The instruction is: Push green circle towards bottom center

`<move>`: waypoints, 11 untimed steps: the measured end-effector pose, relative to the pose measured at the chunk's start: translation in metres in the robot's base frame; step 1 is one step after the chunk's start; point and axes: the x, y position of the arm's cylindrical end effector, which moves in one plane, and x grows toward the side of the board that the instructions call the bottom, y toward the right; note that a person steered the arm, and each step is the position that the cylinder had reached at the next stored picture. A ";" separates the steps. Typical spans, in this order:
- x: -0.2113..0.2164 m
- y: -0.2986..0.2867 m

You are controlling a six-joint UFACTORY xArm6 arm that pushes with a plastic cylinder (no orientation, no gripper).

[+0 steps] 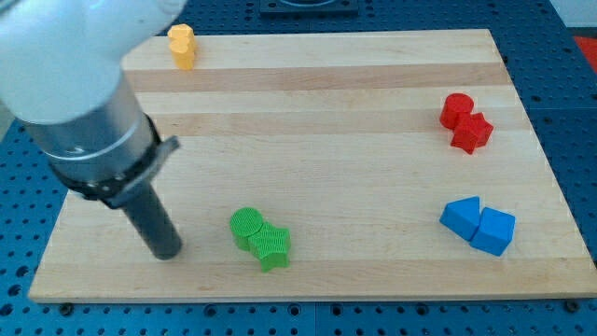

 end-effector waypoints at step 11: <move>-0.017 0.225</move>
